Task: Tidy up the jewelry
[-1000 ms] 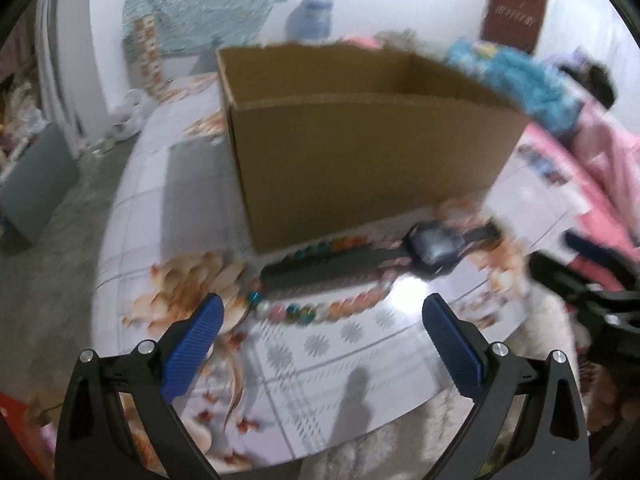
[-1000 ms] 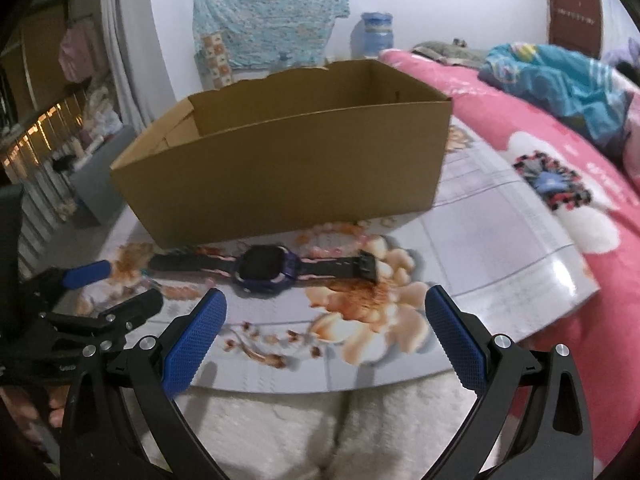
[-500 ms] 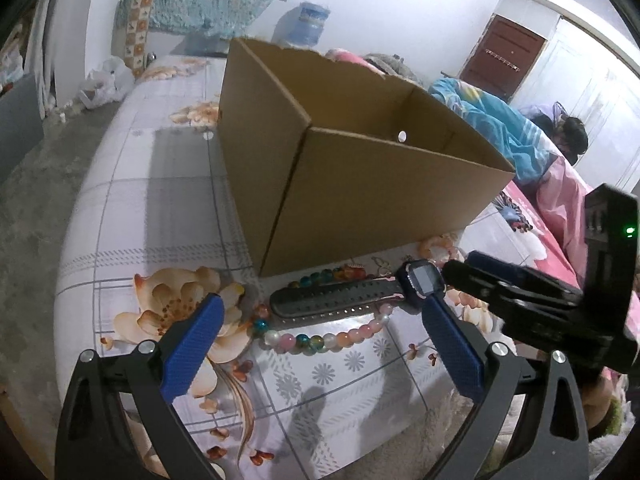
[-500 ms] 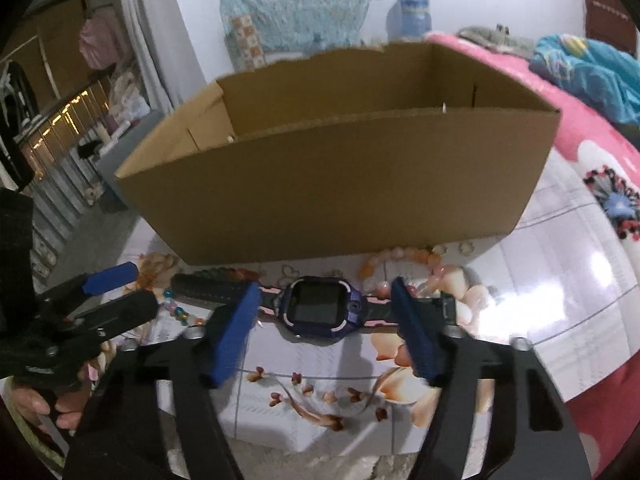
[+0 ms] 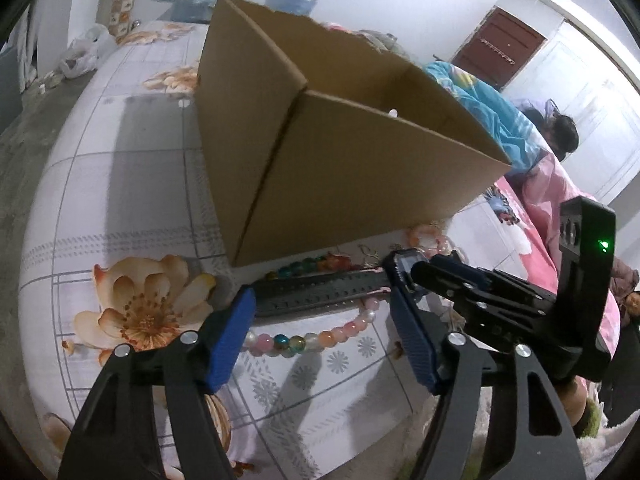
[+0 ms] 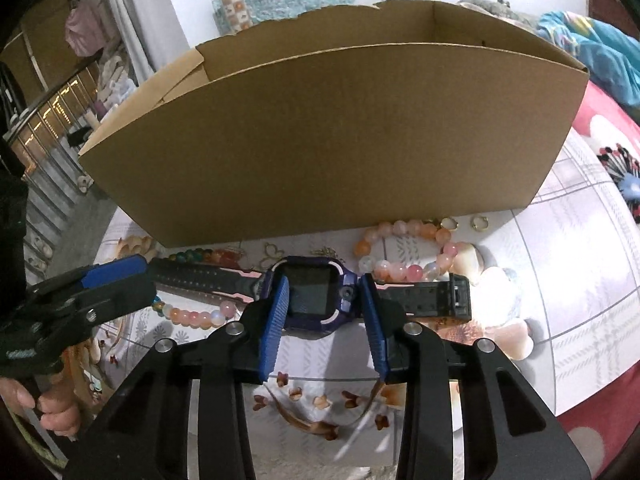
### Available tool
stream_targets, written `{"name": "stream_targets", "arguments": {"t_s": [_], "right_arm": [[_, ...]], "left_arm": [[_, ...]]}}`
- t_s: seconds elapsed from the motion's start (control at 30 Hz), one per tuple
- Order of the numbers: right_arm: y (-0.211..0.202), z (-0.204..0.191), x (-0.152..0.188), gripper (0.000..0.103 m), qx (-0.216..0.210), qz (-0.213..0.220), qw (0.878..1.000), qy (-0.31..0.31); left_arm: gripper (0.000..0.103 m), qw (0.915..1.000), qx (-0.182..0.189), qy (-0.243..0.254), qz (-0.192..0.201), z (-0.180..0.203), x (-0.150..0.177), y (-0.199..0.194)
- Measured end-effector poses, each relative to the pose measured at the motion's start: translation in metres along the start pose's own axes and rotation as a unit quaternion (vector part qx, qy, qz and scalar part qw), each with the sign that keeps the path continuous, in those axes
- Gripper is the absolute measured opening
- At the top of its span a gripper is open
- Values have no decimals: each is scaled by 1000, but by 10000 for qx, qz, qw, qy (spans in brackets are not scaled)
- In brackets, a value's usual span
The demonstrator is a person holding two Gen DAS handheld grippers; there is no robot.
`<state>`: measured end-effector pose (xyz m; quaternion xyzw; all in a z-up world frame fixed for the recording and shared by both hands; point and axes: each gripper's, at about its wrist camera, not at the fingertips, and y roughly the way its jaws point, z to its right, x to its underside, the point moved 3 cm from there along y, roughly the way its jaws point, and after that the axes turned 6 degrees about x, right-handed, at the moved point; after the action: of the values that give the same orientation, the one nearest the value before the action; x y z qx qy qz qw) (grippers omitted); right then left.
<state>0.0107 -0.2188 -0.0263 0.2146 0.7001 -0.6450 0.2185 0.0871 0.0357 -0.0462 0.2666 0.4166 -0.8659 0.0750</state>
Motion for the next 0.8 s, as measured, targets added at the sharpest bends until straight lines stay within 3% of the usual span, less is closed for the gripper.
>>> {"name": "stream_targets", "arguments": {"t_s": [0.57, 0.8], "right_arm": [[1, 2, 1, 36, -38, 0, 10000, -23], [1, 0, 0, 36, -36, 3, 10000, -34]], "left_arm": [[69, 9989, -462, -59, 51, 0, -9, 9], [69, 9995, -195, -96, 211, 3, -9, 2]]}}
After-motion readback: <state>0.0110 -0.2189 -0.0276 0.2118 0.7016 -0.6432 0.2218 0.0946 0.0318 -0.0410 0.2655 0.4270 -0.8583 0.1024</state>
